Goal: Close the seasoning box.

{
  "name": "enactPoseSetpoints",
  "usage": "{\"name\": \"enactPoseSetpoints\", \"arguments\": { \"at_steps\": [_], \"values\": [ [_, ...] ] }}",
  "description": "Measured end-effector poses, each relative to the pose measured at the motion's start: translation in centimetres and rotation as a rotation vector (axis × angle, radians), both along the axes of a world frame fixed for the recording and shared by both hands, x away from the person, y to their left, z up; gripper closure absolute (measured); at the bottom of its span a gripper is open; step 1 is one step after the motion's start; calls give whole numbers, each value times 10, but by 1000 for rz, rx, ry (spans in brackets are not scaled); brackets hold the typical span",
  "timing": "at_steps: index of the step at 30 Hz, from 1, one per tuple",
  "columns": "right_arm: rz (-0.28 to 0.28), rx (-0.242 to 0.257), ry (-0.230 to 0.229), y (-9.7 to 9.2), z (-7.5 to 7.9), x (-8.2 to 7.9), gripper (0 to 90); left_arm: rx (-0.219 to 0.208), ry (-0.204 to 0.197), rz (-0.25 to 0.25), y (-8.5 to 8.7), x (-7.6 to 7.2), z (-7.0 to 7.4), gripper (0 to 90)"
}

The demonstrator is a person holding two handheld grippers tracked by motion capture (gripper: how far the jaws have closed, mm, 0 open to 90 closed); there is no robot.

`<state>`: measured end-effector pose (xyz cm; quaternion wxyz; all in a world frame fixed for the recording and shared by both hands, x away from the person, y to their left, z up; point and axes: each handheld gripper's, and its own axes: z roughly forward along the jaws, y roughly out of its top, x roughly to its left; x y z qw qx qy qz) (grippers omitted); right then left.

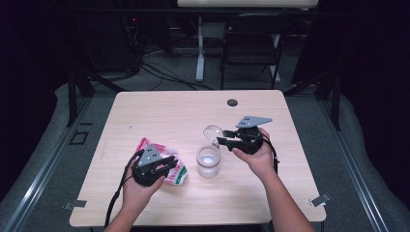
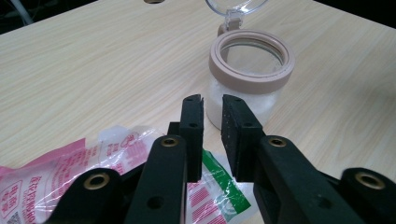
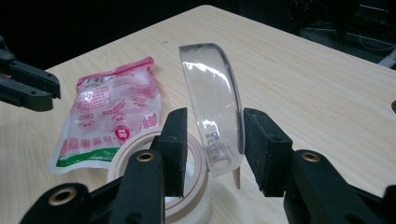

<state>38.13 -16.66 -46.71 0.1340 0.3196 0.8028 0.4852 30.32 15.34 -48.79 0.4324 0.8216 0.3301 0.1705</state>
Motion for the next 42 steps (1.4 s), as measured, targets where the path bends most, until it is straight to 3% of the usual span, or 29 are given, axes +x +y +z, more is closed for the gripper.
{"name": "enactPoseSetpoints", "arguments": {
  "at_steps": [5, 15, 24, 33, 42],
  "values": [
    [22, -27, -27, 7, 2, -8, 597, 11, 11, -15, -5, 3, -6, 841],
    [25, -58, -62, 13, -2, -18, 557, 57, 13, -31, -10, 6, -16, 806],
    [28, -88, -97, 18, -2, -28, 530, 33, 22, -12, -1, 12, -19, 733],
    [40, -140, -136, 26, -2, -39, 501, -1, 35, 47, 14, 20, -22, 630],
    [87, -89, -109, 22, 5, -45, 485, -44, 22, 125, 34, 27, -17, 534]
  ]
}}
